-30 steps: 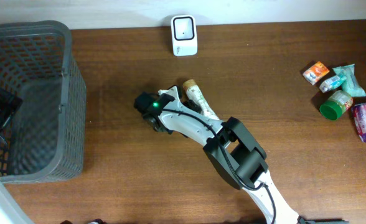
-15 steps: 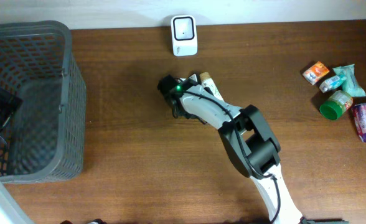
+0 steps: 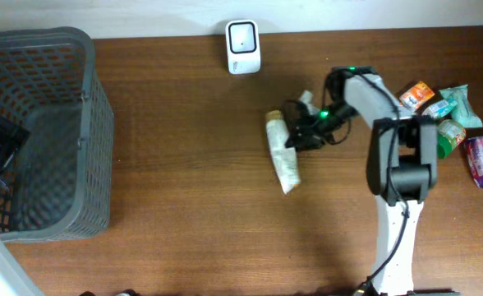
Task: Scan the item barcode
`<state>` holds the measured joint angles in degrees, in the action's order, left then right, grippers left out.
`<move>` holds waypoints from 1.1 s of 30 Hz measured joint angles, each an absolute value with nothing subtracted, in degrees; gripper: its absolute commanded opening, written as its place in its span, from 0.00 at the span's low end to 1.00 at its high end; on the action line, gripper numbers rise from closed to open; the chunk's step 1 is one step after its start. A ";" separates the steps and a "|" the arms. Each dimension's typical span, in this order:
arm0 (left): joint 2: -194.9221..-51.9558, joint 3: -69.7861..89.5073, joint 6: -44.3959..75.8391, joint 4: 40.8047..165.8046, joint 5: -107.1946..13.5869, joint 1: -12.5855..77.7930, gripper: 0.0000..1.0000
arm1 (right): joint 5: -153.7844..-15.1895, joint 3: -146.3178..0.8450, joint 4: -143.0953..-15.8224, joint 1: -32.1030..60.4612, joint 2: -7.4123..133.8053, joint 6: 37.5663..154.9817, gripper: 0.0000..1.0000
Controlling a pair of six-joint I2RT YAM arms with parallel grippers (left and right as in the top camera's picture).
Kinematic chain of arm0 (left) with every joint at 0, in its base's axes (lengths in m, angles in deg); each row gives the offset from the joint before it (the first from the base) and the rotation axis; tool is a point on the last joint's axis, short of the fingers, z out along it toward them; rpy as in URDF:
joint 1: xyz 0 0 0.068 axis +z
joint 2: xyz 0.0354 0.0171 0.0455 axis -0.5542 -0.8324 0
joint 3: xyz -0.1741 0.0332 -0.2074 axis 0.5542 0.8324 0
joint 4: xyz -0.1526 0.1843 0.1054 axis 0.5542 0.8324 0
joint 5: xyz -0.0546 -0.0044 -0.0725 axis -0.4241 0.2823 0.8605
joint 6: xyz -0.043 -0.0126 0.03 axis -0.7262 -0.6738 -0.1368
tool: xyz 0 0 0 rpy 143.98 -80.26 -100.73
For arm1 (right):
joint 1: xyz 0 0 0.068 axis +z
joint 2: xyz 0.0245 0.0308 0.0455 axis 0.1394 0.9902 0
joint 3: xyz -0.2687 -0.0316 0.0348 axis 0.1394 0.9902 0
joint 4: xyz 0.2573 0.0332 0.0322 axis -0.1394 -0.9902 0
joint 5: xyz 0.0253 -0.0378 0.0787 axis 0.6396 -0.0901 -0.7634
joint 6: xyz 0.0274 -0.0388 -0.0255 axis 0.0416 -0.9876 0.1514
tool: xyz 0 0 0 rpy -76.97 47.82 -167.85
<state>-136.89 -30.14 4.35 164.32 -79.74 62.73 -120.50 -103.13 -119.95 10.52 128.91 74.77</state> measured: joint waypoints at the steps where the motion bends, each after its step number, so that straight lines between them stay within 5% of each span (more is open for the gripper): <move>1: -136.89 -30.14 4.35 164.27 -79.74 62.73 0.99 | -118.53 -103.28 -120.30 8.94 128.91 75.31 0.35; 4: -136.89 -30.14 4.35 164.25 -79.70 62.73 0.99 | -110.29 -112.02 -131.64 3.04 129.30 76.10 0.52; 7: -136.89 -30.14 4.35 164.27 -79.74 62.73 0.99 | -109.22 -119.11 -138.42 5.29 128.97 73.00 0.99; 12: -136.89 -30.14 4.35 164.25 -79.72 62.73 0.99 | -101.57 -114.95 -134.81 11.85 128.91 71.60 0.99; 15: -136.89 -30.14 4.35 164.27 -79.74 62.73 0.99 | -100.89 -109.12 -133.08 11.85 128.76 69.67 0.96; 18: -136.89 -30.14 4.35 164.25 -79.74 62.73 0.99 | -103.93 -104.24 -128.47 11.81 127.58 68.71 0.49; 21: -136.89 -30.14 4.35 164.25 -79.74 62.73 0.99 | -111.16 -100.96 -123.27 11.81 127.42 68.34 0.32; 23: -136.89 -30.14 4.35 164.25 -79.74 62.73 0.99 | -113.13 -100.83 -122.22 11.81 127.42 68.28 0.07; 28: -136.89 -30.14 4.35 164.25 -79.72 62.73 0.99 | -121.83 -100.68 -119.99 11.74 127.49 66.72 0.04; 33: -136.89 -30.14 4.35 164.25 -79.74 62.73 0.99 | -142.86 -100.64 -128.54 11.83 127.51 47.23 0.04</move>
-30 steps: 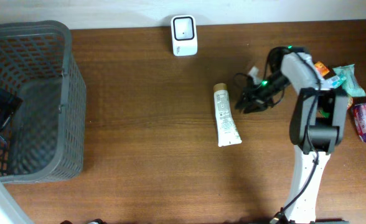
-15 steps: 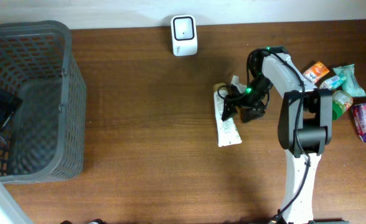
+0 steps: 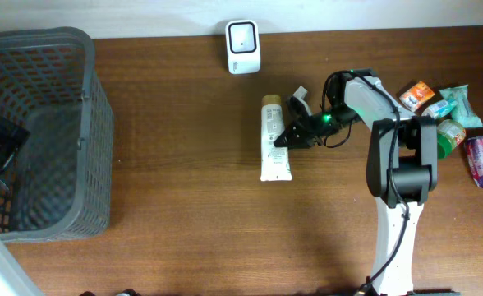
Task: Scan the item barcode
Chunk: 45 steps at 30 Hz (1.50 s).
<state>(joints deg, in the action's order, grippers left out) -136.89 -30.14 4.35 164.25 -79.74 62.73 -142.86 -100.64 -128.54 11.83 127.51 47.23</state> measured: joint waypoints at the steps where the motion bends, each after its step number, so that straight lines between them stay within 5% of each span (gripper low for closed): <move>1: -136.89 -30.14 4.35 164.23 -79.74 62.73 0.99 | -144.32 -100.64 -129.92 11.94 127.03 41.81 0.04; 7: -136.89 -30.14 4.35 164.25 -79.74 62.73 0.99 | -150.11 -102.28 -131.12 15.24 110.77 34.83 0.04; 24: -136.89 -30.14 4.35 164.27 -79.74 62.73 0.99 | -147.80 -102.60 -125.46 20.66 110.33 35.03 0.04; 27: -136.89 -30.14 4.35 164.27 -79.72 62.73 0.99 | -124.63 -102.91 -112.50 20.77 110.55 56.71 0.04; 31: -136.89 -30.14 4.35 164.25 -79.72 62.73 0.99 | -80.87 -102.82 -111.45 21.75 110.90 82.85 0.04; 34: -136.89 -30.14 4.35 164.27 -79.74 62.73 0.99 | -61.50 -99.61 -110.86 23.54 112.34 91.53 0.04; 37: -136.89 -30.14 4.35 164.21 -79.74 62.73 0.99 | -57.40 -92.70 -104.45 23.72 112.25 93.94 0.04; 38: -136.89 -30.14 4.35 164.32 -79.74 62.73 0.99 | -56.28 -90.19 -104.04 23.79 112.41 94.15 0.36; 42: -136.89 -30.14 4.35 164.25 -79.74 62.73 0.99 | -61.64 -90.95 -108.41 23.72 112.41 94.44 0.97; 45: -136.89 -30.14 4.35 164.27 -79.74 62.73 0.99 | -67.65 -101.34 -114.83 21.95 112.65 95.42 0.99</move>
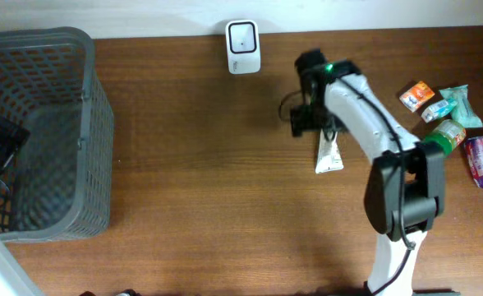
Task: Scan the item barcode
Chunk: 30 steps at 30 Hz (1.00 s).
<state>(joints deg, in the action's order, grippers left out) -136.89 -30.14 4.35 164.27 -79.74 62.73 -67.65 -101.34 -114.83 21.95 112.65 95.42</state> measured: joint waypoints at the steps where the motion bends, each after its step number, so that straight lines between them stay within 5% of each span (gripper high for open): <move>1: -136.89 -30.14 4.35 164.27 -79.74 62.73 0.99 | -69.39 -104.57 -116.82 20.68 112.63 95.55 0.99; 8: -136.89 -30.14 4.35 164.27 -79.72 62.73 0.99 | -98.62 -101.38 -114.44 3.96 114.00 80.21 0.99; 11: -136.89 -30.14 4.35 164.25 -79.72 62.73 0.99 | -102.99 -93.95 -105.61 4.42 115.07 79.16 0.72; 14: -136.89 -30.14 4.35 164.27 -79.74 62.73 0.99 | -102.70 -87.39 -98.90 4.46 115.60 81.83 0.25; 19: -136.89 -30.14 4.35 164.27 -79.72 62.73 0.99 | -100.52 -87.63 -102.16 5.67 115.60 82.61 0.04; 26: -136.89 -30.14 4.35 164.25 -79.74 62.73 0.99 | -61.59 -98.69 -112.26 24.70 116.04 97.28 0.04; 28: -136.89 -30.14 4.35 164.27 -79.72 62.73 0.99 | -51.93 -98.69 -112.23 31.48 117.52 101.08 0.18; 30: -136.89 -30.14 4.35 164.25 -79.74 62.73 0.99 | -47.54 -98.74 -111.91 35.65 121.57 102.35 0.46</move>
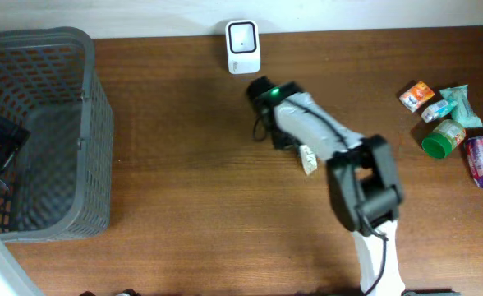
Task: Scan the item barcode
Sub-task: 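Lift the tube up to the scanner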
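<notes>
The white barcode scanner [243, 47] stands at the table's far edge, near the middle. My right arm reaches over toward it from the front. The right gripper [282, 138] is just below and right of the scanner, shut on the white tube [308, 159]. Only the tube's crimped end shows, poking out from under the arm; the rest is hidden. A dark shape at the far left, by the basket, looks like my left gripper, and its fingers cannot be made out.
A large grey mesh basket [94, 123] fills the left side of the table. At the right edge lies a cluster of goods: an orange packet [416, 95], a teal pack [455, 103], a green-lidded jar [441, 138] and a pink packet.
My right gripper has moved left with the tube, from right of the scanner to just below it. The tube is now mostly hidden under the arm.
The tube first lay on the table with my right gripper at its upper end. Then it was turned upright in line with the gripper. Later it hung from the gripper further right, and now it sits close under the scanner.
</notes>
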`<state>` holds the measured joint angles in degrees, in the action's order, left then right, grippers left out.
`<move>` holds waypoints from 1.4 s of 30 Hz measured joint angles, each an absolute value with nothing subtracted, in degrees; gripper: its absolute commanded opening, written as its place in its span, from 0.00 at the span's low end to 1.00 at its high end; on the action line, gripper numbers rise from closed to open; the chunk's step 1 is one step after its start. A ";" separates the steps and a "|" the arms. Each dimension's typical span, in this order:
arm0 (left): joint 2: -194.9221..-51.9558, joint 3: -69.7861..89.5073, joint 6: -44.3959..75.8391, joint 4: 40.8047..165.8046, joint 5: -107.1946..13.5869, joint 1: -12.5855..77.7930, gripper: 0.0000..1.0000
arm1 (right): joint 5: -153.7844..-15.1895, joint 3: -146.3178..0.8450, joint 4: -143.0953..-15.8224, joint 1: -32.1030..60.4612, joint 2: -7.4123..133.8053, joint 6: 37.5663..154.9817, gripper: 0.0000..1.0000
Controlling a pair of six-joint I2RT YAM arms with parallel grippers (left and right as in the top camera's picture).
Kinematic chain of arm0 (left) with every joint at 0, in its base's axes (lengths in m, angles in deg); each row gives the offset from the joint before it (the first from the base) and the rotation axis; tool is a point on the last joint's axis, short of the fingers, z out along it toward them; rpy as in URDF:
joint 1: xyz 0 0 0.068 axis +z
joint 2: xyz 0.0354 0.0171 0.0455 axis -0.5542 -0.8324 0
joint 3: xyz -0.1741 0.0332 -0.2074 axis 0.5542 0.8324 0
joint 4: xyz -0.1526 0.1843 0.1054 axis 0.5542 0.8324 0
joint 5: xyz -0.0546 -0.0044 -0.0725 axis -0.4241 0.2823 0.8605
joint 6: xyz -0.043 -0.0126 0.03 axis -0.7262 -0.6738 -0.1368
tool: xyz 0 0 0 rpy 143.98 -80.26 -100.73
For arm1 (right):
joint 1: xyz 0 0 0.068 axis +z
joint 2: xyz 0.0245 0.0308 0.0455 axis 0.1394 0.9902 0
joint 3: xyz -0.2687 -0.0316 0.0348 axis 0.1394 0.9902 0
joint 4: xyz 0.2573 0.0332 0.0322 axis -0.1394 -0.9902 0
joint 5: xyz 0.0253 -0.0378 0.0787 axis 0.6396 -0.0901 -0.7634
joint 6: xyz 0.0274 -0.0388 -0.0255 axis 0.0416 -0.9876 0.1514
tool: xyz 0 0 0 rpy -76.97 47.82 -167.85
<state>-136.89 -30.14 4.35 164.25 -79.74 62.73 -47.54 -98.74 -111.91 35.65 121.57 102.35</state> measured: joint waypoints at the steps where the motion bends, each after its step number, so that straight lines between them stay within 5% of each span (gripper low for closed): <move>1: -136.89 -30.14 4.35 164.25 -79.72 62.73 0.99 | -46.12 -98.76 -111.91 37.23 123.75 103.12 0.55; 9: -136.89 -30.14 4.35 164.30 -79.76 62.73 0.99 | -62.49 -115.24 -120.56 44.77 125.81 104.67 0.61; 12: -136.89 -30.14 4.35 164.27 -79.74 62.73 0.99 | -68.63 -118.67 -121.52 45.64 125.76 104.06 0.77; 21: -136.89 -30.14 4.35 164.25 -79.74 62.73 0.99 | -76.43 -115.78 -122.88 28.77 125.78 85.41 0.60; 25: -136.89 -30.14 4.35 164.25 -79.74 62.73 0.99 | -82.42 -109.66 -118.48 28.66 125.78 80.84 0.63; 27: -136.89 -30.14 4.35 164.25 -79.74 62.73 0.99 | -84.30 -107.30 -114.79 29.40 125.78 79.55 0.21; 29: -136.89 -30.14 4.35 164.23 -79.72 62.73 0.99 | -85.15 -105.99 -112.80 30.15 125.63 79.29 0.04; 35: -136.89 -30.14 4.35 164.30 -79.74 62.73 0.99 | -86.44 -114.52 -104.85 30.30 126.64 84.27 0.04; 42: -136.89 -30.14 4.35 164.25 -79.72 62.73 0.99 | -86.42 -120.53 -78.20 30.28 127.47 94.00 0.04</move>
<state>-136.89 -30.14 4.35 164.25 -79.72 62.73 -86.42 -120.53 -78.20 30.28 127.47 94.00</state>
